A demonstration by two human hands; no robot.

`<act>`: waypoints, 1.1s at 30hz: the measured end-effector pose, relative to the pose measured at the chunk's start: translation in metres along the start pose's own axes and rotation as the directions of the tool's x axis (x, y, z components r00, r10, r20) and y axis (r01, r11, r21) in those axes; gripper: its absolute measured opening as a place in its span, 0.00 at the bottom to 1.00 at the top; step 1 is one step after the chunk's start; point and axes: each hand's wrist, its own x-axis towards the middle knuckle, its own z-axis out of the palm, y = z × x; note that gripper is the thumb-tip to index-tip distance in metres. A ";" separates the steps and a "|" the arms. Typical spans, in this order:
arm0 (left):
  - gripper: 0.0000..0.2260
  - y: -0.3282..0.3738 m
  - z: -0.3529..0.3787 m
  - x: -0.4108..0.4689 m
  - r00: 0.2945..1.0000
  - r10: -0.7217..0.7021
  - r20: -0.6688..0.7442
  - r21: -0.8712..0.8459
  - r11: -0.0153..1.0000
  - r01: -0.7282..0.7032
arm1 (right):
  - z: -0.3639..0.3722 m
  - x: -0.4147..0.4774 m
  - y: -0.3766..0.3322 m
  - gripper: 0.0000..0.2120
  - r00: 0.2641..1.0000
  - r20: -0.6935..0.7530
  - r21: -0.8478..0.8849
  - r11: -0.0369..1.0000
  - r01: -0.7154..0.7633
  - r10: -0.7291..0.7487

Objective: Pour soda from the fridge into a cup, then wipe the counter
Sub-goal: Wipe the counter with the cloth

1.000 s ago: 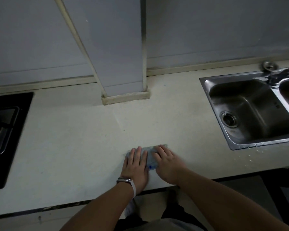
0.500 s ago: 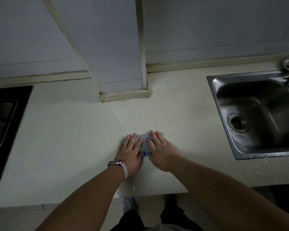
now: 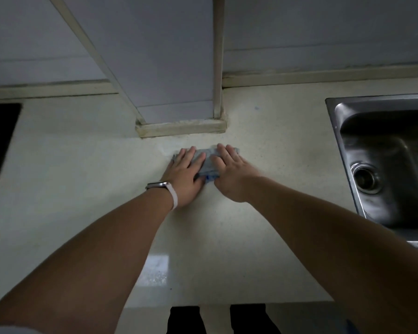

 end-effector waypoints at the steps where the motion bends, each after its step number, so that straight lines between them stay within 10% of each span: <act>1: 0.28 -0.002 -0.003 0.005 1.000 -0.001 0.001 -0.002 1.000 0.001 | -0.003 0.005 0.002 0.28 1.000 -0.001 -0.003 1.000 0.003 -0.003; 11: 0.30 -0.001 -0.032 0.023 1.000 -0.015 0.025 0.012 1.000 0.015 | -0.024 0.027 0.017 0.29 0.999 0.030 0.085 0.996 0.024 -0.027; 19: 0.15 0.017 -0.047 0.020 0.972 -0.064 -0.228 0.023 0.997 0.071 | -0.040 0.021 0.010 0.14 0.987 -0.142 0.153 0.987 -0.055 0.076; 29: 0.15 0.030 -0.054 0.005 0.957 -0.258 -0.133 0.068 0.961 0.269 | -0.043 0.009 0.016 0.17 0.977 -0.137 0.197 0.971 -0.137 0.166; 33: 0.10 0.033 -0.065 -0.020 0.930 -0.354 -0.098 -0.191 0.924 0.332 | -0.061 -0.004 0.016 0.10 0.983 -0.043 0.350 0.925 -0.151 0.177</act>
